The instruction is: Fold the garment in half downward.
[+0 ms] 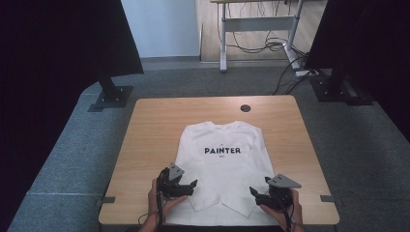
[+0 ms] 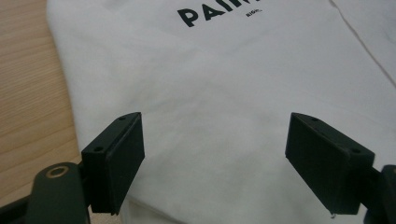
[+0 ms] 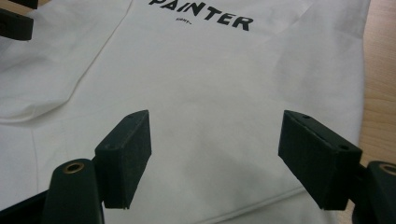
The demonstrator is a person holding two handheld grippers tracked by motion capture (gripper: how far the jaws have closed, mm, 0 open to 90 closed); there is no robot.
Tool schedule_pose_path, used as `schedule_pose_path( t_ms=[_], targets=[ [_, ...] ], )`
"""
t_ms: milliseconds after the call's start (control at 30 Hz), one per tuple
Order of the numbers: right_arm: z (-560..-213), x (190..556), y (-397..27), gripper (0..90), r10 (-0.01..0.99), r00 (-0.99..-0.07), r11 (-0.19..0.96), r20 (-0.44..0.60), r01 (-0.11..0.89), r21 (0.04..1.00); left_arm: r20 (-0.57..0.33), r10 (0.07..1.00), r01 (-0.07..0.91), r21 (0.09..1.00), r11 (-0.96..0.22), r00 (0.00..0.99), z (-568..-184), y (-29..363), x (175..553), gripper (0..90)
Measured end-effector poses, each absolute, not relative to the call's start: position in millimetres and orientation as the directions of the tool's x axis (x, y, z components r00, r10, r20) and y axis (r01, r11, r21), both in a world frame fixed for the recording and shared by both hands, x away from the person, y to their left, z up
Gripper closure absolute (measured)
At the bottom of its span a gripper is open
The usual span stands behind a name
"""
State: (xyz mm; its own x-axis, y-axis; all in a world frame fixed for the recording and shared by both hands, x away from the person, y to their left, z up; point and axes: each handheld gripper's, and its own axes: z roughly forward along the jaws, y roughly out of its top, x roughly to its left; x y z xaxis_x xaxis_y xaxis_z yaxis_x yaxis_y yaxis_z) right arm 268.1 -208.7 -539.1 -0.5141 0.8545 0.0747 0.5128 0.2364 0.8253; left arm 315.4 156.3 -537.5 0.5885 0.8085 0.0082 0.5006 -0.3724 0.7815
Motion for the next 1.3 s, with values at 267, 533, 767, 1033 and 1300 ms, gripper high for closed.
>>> schedule_pose_path(
  t_ms=[267,533,767,1033,1300],
  targets=[
    [-540,269,-212,25.8,0.861,-0.502,0.230,0.080,0.524,0.820,0.010,0.801,0.504,0.773,-0.386,0.599,-540,154,319,19.4],
    [-543,271,-209,25.7,0.858,-0.507,0.240,0.079,0.533,0.811,0.002,0.806,0.511,0.772,-0.377,0.592,-540,155,319,19.7],
    [-541,271,-212,25.7,0.862,-0.500,0.230,0.085,0.534,0.814,-0.008,0.810,0.518,0.773,-0.368,0.586,-540,155,320,19.7],
    [-542,279,-209,25.5,0.861,-0.501,0.226,0.094,0.541,0.810,-0.031,0.811,0.531,0.770,-0.354,0.585,-540,156,330,20.4],
    [-539,290,-204,25.5,0.859,-0.502,0.222,0.102,0.543,0.810,-0.004,0.800,0.522,0.759,-0.388,0.600,-541,144,341,20.8]
  ],
)
